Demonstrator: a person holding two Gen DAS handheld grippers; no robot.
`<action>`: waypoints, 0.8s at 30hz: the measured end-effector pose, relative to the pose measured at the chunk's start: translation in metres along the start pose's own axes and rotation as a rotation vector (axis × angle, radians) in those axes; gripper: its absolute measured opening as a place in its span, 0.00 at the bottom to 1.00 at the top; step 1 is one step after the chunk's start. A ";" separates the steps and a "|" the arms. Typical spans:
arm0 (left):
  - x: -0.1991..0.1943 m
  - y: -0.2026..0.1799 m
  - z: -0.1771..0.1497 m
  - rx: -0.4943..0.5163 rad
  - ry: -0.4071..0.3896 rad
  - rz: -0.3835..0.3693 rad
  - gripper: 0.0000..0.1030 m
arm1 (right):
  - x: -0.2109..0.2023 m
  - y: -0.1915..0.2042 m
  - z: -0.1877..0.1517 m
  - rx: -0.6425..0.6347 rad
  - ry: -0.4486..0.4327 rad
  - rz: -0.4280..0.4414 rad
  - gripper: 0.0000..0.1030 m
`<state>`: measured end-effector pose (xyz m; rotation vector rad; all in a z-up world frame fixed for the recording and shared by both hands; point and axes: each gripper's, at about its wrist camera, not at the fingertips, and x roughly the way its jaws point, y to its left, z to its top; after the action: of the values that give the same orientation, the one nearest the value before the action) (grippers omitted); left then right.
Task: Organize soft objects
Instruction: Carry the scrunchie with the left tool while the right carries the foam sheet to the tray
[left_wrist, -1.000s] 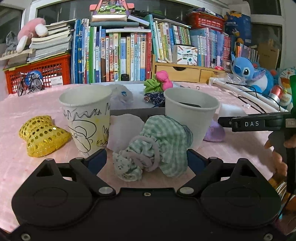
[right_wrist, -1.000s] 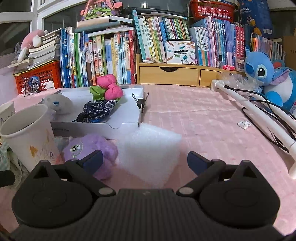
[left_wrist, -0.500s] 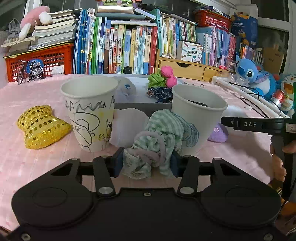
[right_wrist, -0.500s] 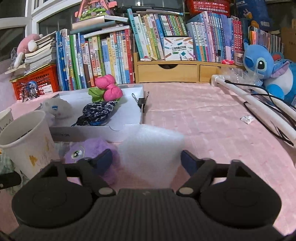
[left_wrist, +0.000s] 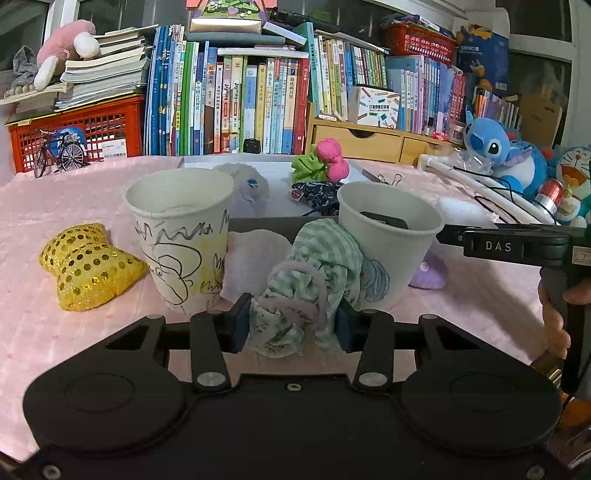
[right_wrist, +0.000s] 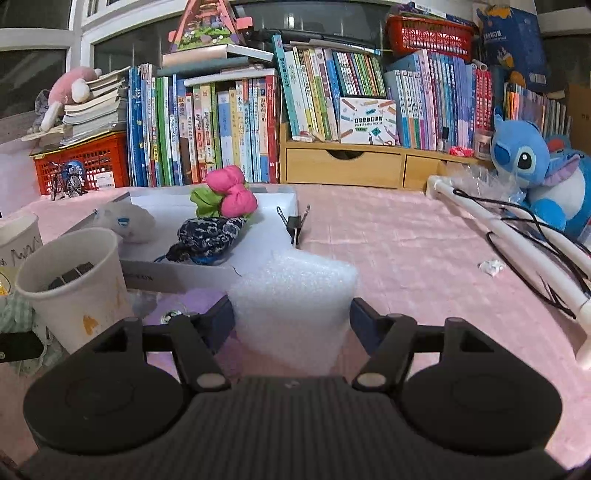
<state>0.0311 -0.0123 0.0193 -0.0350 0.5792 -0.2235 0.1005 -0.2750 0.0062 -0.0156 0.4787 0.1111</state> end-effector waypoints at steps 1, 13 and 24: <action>-0.002 0.000 0.001 0.000 -0.003 -0.002 0.41 | -0.001 0.000 0.001 0.000 -0.003 0.000 0.68; -0.033 0.003 0.025 0.029 -0.063 -0.021 0.41 | -0.013 0.000 0.018 -0.007 -0.057 0.008 0.68; -0.055 0.018 0.074 0.025 -0.117 -0.072 0.41 | -0.017 0.007 0.051 -0.027 -0.100 0.072 0.68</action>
<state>0.0308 0.0154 0.1093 -0.0443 0.4591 -0.2967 0.1077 -0.2672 0.0597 -0.0192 0.3777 0.1880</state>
